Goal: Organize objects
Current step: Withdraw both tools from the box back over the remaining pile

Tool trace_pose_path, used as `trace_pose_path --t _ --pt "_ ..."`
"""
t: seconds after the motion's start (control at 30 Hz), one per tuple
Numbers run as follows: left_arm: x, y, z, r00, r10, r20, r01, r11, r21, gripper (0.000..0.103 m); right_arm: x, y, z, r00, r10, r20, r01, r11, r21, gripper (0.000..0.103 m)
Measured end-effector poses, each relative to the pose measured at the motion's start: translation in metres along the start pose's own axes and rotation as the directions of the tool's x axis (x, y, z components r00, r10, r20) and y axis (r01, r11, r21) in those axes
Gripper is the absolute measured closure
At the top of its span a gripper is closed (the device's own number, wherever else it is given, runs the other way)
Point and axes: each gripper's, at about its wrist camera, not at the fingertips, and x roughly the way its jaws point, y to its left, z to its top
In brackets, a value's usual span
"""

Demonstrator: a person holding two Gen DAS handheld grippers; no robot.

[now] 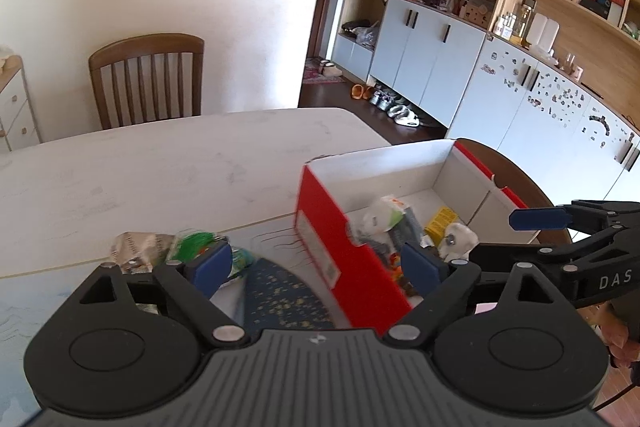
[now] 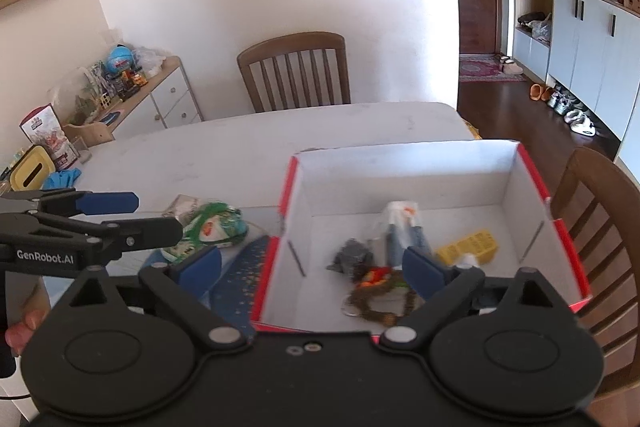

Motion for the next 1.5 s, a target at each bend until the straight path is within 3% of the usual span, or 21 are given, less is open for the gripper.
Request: trace_pose_path --t 0.27,0.73,0.93,1.13,1.5 --pt "-0.015 0.037 -0.012 0.999 0.023 0.026 -0.023 1.0 -0.002 0.0 0.011 0.039 -0.005 1.0 0.008 -0.011 -0.009 0.999 -0.032 0.002" --pt "-0.002 0.107 -0.036 0.994 0.108 0.003 -0.108 0.994 -0.018 0.0 0.051 0.097 -0.017 0.992 0.075 -0.098 -0.086 0.99 -0.113 0.002" --pt "0.013 0.124 -0.05 0.996 0.09 -0.028 -0.091 0.996 -0.012 0.0 0.069 0.119 -0.024 0.984 0.107 -0.141 -0.13 0.977 -0.171 0.002" --pt "0.037 0.135 -0.06 0.995 0.084 -0.061 -0.084 0.996 0.005 0.0 0.097 0.133 -0.037 0.978 0.088 -0.19 -0.131 0.965 -0.228 0.003" --pt "0.075 0.144 -0.068 0.993 0.039 -0.114 -0.027 0.994 0.105 0.0 0.146 0.142 -0.053 0.964 0.064 -0.256 -0.14 0.947 -0.289 0.018"
